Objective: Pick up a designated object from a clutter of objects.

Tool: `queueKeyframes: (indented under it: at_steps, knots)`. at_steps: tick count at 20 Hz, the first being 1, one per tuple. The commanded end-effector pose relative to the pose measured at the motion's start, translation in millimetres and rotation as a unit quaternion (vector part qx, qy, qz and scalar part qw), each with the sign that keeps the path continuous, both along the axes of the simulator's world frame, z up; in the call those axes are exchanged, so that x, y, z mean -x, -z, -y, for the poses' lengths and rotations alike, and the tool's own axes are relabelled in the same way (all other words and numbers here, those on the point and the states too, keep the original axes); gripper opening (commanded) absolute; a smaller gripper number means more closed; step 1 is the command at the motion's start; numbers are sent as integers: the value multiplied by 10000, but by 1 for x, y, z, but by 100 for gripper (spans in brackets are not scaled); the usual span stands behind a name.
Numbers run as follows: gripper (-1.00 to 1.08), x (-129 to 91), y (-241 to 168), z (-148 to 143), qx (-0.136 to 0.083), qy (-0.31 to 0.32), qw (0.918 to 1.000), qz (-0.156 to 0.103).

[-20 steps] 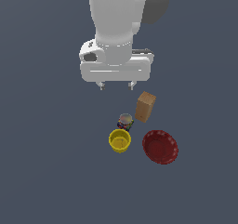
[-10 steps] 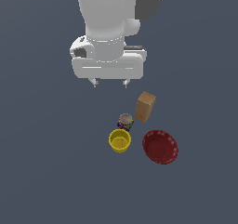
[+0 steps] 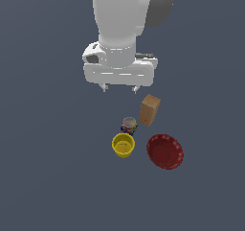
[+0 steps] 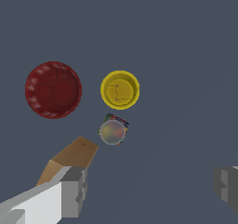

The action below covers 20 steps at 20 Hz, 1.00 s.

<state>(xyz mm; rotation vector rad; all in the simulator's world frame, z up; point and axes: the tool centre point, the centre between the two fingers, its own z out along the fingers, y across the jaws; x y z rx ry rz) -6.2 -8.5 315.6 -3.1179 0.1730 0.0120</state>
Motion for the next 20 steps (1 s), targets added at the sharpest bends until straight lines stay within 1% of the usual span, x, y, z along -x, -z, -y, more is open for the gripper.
queueKeyframes:
  at_steps: [1,10,20]
  knots:
    - [100,2,7,-9,7,127,9999,-3]
    - [100,17,41,-51,41,771,9970,-8]
    - [100,44,79,-98,75,1532,9882,-5]
